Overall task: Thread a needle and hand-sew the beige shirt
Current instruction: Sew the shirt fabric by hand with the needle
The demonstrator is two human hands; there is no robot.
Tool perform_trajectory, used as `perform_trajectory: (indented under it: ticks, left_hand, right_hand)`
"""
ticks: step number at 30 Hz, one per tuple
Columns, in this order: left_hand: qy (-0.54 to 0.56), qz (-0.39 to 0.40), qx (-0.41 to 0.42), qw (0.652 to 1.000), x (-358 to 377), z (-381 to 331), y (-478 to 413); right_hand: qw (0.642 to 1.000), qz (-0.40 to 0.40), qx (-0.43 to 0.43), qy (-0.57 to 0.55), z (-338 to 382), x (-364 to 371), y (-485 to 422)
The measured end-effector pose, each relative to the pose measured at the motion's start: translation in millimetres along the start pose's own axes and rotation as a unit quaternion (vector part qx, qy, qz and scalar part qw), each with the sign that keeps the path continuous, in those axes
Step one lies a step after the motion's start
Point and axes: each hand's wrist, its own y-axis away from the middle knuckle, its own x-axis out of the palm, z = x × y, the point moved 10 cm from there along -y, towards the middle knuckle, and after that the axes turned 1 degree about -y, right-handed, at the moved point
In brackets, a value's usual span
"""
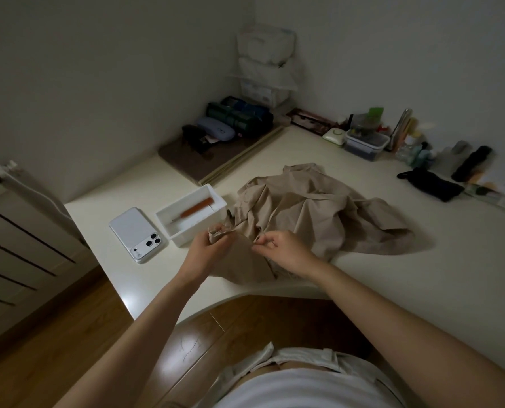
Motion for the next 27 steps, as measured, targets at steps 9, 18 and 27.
perform_trajectory:
  ticks: [9,18,27]
  left_hand:
    - [0.003,0.000,-0.007,1.000,-5.4,6.8,-2.8]
    - [0.013,0.018,-0.009,1.000,1.9,3.3,-2.7]
    - [-0.003,0.018,-0.011,1.000,-2.3,3.2,-1.2]
  right_hand:
    - [0.999,-0.041,0.011,-0.017,-10.1,-18.4,-1.5]
    - [0.998,0.030,0.004,-0.052,10.2,3.1,2.6]
    - [0.999,-0.025,-0.012,-0.029,15.4,-15.8,-0.9]
